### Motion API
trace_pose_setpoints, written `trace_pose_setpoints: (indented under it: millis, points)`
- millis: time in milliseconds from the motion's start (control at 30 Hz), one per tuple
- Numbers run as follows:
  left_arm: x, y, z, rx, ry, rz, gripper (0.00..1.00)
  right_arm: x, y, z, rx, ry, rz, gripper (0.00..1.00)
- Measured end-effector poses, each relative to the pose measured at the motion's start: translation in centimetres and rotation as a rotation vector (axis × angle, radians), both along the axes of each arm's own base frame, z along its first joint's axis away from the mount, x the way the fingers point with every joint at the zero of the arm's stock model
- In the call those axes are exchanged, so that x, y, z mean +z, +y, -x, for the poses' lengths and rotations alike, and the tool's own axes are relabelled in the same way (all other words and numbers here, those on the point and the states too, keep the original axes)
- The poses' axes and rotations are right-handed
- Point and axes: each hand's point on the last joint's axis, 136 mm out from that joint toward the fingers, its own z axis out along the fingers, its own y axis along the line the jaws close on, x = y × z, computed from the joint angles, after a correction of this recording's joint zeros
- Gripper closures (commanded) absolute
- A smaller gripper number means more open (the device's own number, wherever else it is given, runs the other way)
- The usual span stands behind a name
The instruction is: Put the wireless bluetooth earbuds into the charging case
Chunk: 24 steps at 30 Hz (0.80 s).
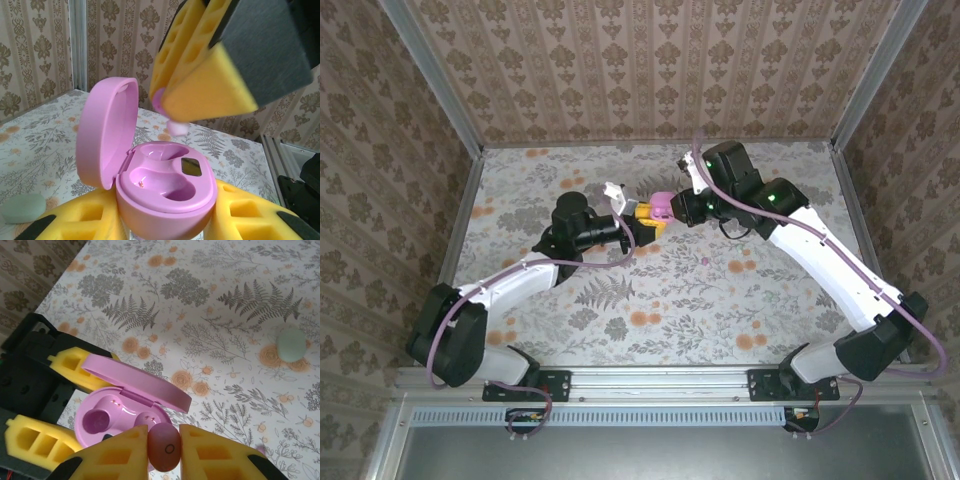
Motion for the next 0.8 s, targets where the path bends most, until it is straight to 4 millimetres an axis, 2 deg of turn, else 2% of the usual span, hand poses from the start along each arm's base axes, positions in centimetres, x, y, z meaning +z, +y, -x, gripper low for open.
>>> trace_pose_setpoints:
  millis: [567,800]
  points:
    - [0.39,-0.14,0.18,-0.005,-0.007,0.005,0.65,-0.37,0.52,0.15,0.03,-0.011,0.026,0.79]
    - [0.41,-0.12,0.13,-0.001,-0.008,0.005,0.65,-0.4,0.56,0.19,0.037,-0.016,0.033,0.76]
